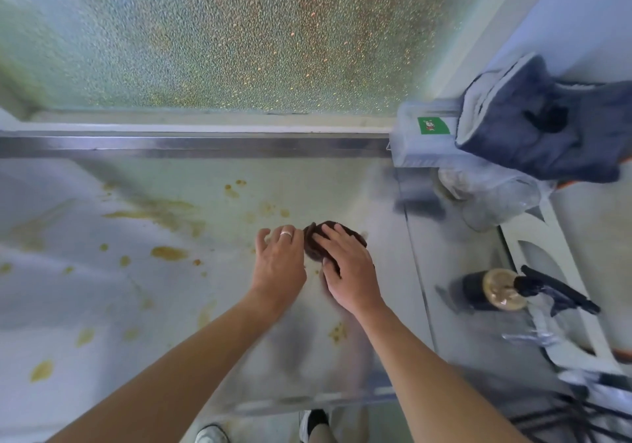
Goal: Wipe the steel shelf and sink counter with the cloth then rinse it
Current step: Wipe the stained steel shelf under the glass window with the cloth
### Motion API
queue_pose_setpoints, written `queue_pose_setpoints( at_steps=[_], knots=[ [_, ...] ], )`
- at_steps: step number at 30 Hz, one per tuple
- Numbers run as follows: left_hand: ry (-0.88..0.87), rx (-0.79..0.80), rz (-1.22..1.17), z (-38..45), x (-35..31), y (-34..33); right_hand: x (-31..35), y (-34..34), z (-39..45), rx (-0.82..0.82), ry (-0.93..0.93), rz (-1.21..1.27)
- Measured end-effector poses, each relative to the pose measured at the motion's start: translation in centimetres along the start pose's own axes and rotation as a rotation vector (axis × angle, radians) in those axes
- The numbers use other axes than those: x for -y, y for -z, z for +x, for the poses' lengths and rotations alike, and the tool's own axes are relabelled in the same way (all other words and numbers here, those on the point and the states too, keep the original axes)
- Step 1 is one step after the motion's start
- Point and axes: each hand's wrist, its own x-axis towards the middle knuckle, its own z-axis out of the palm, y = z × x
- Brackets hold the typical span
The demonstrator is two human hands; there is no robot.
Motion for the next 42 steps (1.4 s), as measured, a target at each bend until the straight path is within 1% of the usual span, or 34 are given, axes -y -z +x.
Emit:
queue_pose_setpoints(
  at_steps=[4,11,16,18,20,22,24,26,28,31,33,36,39,42],
  knots=[
    [-0.034,-0.025,0.02,-1.8,0.3,-0.3,1.0,-0.3,-3.1,-0.028,-0.015,0.002],
    [-0.1,0.019,0.028,-5.7,0.7,-0.1,2.9,-0.4,-8.4,-0.039,-0.045,-0.019],
    [-0.091,0.018,0.014,-9.0,2.2,0.4,4.0,-0.6,-13.9,-0.07,-0.107,-0.109],
    [-0.047,0.101,0.03,-10.0,3.1,0.5,4.8,-1.3,-15.6,-0.086,-0.18,-0.17],
    [-0.014,0.273,0.067,-10.2,4.0,0.4,6.1,-2.2,-16.2,-0.112,-0.282,-0.223],
    [-0.02,0.454,0.121,-9.7,5.0,0.6,7.5,-3.3,-15.9,-0.136,-0.381,-0.238],
    [-0.027,0.605,0.141,-8.8,5.8,1.0,8.2,-4.0,-15.3,-0.147,-0.431,-0.253],
    [-0.031,0.677,0.135,-7.9,6.5,1.4,8.2,-4.5,-14.9,-0.139,-0.434,-0.291],
    [-0.042,0.661,0.142,-7.0,6.7,1.8,7.9,-4.7,-14.3,-0.125,-0.416,-0.32],
    [-0.045,0.575,0.128,-5.8,6.8,2.3,7.4,-5.0,-12.3,-0.096,-0.383,-0.327],
    [-0.047,0.521,0.132,-5.2,6.9,2.5,7.4,-5.1,-10.1,-0.074,-0.35,-0.325],
    [-0.049,0.486,0.138,-4.8,7.1,2.4,7.3,-5.4,-5.9,-0.044,-0.265,-0.31],
    [-0.057,0.464,0.115,-5.0,7.4,2.4,7.1,-5.6,-1.3,0.022,-0.172,-0.302],
    [-0.044,0.458,0.082,-5.1,7.7,2.5,6.9,-5.6,3.0,0.115,-0.117,-0.266]
  ],
)
